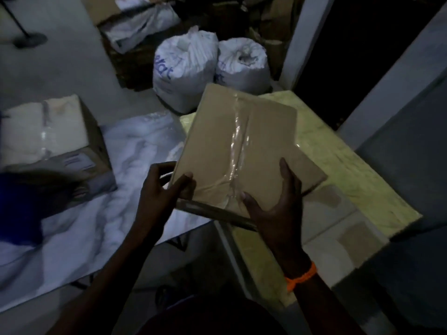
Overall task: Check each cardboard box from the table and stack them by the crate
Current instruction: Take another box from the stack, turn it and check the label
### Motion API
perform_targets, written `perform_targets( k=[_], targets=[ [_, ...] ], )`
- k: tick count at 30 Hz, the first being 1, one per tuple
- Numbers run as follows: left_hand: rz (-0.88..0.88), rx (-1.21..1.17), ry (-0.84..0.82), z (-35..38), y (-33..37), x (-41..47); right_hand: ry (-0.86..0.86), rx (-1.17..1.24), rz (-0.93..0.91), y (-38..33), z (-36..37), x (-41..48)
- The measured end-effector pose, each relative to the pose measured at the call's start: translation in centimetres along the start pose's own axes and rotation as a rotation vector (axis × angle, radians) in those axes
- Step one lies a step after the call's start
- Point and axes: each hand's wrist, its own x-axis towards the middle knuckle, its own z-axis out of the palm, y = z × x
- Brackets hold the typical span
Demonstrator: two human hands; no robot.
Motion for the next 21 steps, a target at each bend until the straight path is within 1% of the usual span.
perform_targets(
  k=[3, 6, 8, 11, 15, 19, 21],
  targets=[
    [-0.028, 0.095, 0.109, -6.4, -1.5, 0.8, -0.194, 0.059, -0.06, -1.3, 6.3, -0.6],
    [-0.036, 0.214, 0.171, -12.2, -4.6, 0.5, -0.426, 0.095, -0.051, -1.9, 11.8, -1.3],
    [-0.076, 0.27, 0.214, -15.2, -6.7, -0.4, -0.545, 0.076, -0.078, -2.3, 14.9, -1.6],
    [-0.16, 0.266, 0.268, -18.3, -9.9, -1.7, -0.673, -0.006, -0.171, -2.7, 18.5, -1.8],
    [-0.229, 0.311, 0.275, -20.4, -13.4, -2.7, -0.771, -0.115, -0.26, -2.1, 21.9, -1.7],
    [-0.218, 0.31, 0.217, -20.8, -15.1, -3.3, -0.746, -0.19, -0.312, -1.5, 23.0, -2.2],
    [-0.213, 0.308, 0.213, -20.9, -15.4, -3.3, -0.739, -0.172, -0.27, -1.7, 23.1, -2.3]
  ],
)
